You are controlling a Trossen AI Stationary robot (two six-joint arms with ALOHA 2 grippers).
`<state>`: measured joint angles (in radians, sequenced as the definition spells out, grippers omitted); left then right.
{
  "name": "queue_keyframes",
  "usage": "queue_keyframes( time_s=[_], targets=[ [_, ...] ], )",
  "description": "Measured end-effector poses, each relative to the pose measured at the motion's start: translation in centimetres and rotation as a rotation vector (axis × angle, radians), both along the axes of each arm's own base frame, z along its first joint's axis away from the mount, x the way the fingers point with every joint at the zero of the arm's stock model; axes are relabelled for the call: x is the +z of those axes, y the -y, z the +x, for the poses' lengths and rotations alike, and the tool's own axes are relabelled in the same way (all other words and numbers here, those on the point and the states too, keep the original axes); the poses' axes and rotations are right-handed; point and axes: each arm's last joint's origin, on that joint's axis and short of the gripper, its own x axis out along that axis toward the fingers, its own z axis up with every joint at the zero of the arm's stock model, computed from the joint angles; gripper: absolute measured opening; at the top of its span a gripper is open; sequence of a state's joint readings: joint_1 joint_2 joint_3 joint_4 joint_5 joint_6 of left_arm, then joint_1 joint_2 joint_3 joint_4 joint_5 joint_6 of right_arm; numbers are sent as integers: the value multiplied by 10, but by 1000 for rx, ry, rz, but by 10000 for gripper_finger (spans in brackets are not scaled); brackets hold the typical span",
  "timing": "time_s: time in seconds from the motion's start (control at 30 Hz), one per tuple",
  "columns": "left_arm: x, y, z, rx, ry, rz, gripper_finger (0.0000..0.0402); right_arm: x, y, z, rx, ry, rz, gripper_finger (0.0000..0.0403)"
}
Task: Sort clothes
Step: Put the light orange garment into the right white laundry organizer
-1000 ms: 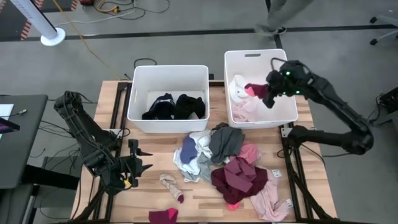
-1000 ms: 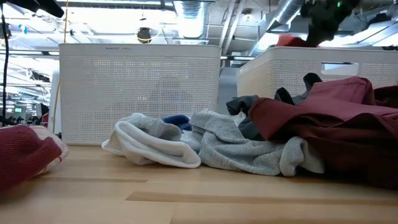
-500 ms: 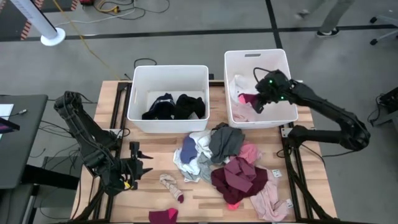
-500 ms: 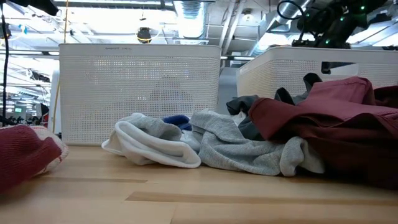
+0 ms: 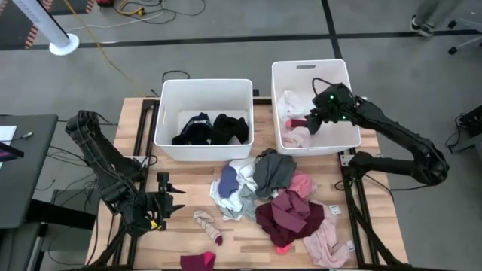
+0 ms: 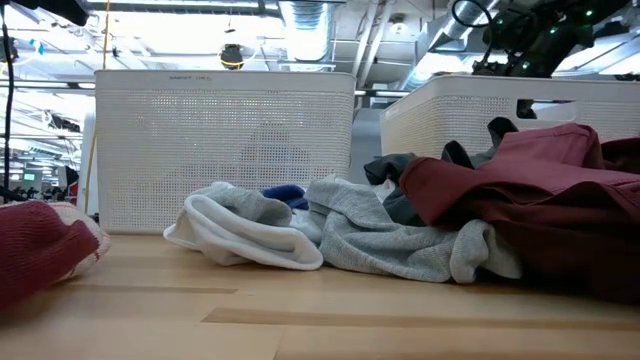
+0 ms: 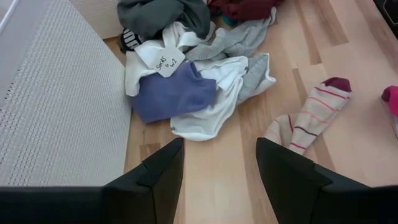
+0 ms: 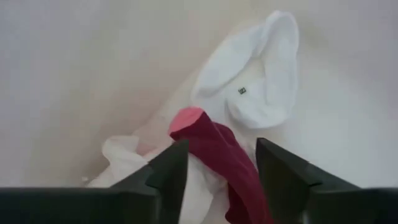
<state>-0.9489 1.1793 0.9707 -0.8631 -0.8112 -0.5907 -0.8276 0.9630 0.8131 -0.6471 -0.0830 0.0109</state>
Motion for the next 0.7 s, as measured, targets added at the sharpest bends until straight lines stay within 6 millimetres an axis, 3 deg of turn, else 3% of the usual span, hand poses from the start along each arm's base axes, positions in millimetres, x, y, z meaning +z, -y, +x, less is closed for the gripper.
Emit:
queue_keyframes(
  time_s=[0.13, 0.3, 0.7],
  targets=[
    [0, 0, 0, -1, 0, 1, 196, 9, -6, -6, -11, 48, -35, 245],
    [-4, 3, 1, -40, -23, -42, 196, 25, -18, -16, -16, 140, -117, 249],
    [-47, 13, 9, -191, 49, -136, 196, 62, -62, -39, 72, 402, -306, 249]
  ],
)
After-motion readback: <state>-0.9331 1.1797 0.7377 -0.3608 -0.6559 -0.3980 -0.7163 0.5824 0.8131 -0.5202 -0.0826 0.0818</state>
